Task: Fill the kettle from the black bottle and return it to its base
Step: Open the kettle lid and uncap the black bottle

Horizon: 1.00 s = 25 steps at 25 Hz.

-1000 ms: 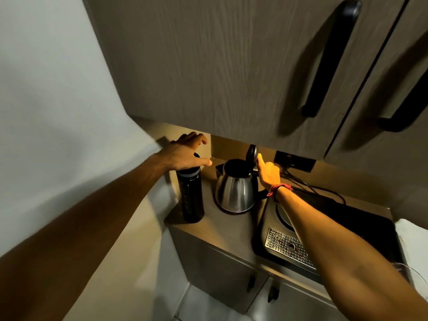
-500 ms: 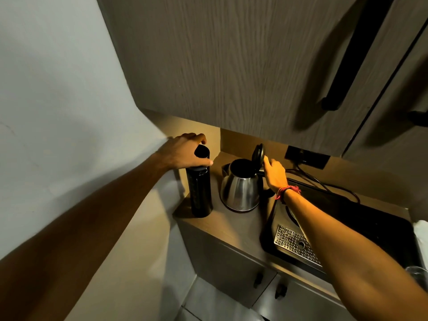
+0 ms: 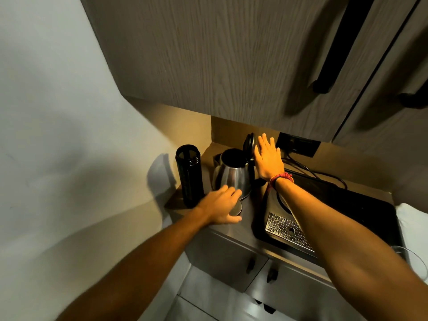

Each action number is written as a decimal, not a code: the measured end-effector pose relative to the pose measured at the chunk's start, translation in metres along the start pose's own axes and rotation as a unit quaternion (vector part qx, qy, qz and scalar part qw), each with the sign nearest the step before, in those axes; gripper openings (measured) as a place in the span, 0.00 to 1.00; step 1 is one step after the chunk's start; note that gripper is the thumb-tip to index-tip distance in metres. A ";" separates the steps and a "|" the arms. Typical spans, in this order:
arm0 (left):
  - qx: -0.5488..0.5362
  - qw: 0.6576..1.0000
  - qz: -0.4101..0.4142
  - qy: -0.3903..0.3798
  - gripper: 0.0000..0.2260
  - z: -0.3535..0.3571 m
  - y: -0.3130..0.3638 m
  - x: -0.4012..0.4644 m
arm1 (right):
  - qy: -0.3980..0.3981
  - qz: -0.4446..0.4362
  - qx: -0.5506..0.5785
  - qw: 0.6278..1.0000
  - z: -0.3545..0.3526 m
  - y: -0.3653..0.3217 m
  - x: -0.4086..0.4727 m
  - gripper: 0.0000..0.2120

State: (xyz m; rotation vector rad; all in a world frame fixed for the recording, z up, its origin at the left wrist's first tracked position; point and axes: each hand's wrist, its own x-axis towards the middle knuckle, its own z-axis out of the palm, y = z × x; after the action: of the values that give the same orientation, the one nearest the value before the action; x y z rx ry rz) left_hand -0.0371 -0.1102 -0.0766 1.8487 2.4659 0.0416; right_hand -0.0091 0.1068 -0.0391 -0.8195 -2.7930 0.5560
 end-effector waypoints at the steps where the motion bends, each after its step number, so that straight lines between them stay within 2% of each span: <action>1: -0.001 1.000 -0.022 -0.011 0.29 0.018 0.005 -0.001 | -0.008 0.002 -0.015 1.000 0.000 0.000 0.000 0.29; 7: -0.022 0.997 -0.060 -0.047 0.32 0.066 0.013 -0.002 | -0.020 0.038 0.012 0.999 0.000 0.001 -0.004 0.30; 10: -0.068 0.995 -0.063 -0.023 0.36 0.062 0.010 -0.008 | -0.022 0.040 0.013 0.999 0.001 0.002 -0.006 0.29; 11: -0.072 0.995 -0.061 0.015 0.36 0.056 0.007 -0.011 | -0.023 0.037 0.010 0.999 0.001 0.003 -0.006 0.29; 13: -0.048 0.984 -0.057 0.160 0.33 0.035 -0.003 -0.017 | -0.022 0.029 0.004 0.999 0.000 0.005 -0.005 0.28; 15: -0.006 0.944 -0.080 0.321 0.29 0.008 -0.023 -0.020 | -0.014 0.030 0.023 0.999 0.000 0.005 -0.005 0.28; 16: 0.015 0.919 -0.111 0.378 0.28 -0.006 -0.035 -0.023 | -0.013 0.031 0.036 0.999 0.000 0.005 -0.006 0.28; 19: 0.032 0.849 -0.243 0.468 0.32 -0.030 -0.068 -0.042 | -0.020 0.012 0.024 0.999 0.004 0.002 -0.007 0.28; 21: -0.039 0.837 -0.292 0.462 0.36 -0.027 -0.078 -0.053 | -0.024 0.004 0.017 1.000 0.005 0.001 -0.007 0.29; 23: -0.204 0.834 -0.307 0.410 0.41 -0.020 -0.077 -0.054 | -0.024 0.005 0.021 0.999 0.005 0.000 -0.007 0.29; 25: -0.372 0.797 -0.312 0.359 0.44 -0.018 -0.073 -0.044 | -0.025 0.005 0.019 1.000 0.004 0.000 -0.007 0.29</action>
State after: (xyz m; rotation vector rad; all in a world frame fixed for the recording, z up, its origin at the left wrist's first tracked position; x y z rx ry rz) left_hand -0.0957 -0.1727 -0.0617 0.6825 2.6706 1.6520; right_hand -0.0045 0.1016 -0.0436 -0.8248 -2.8149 0.6374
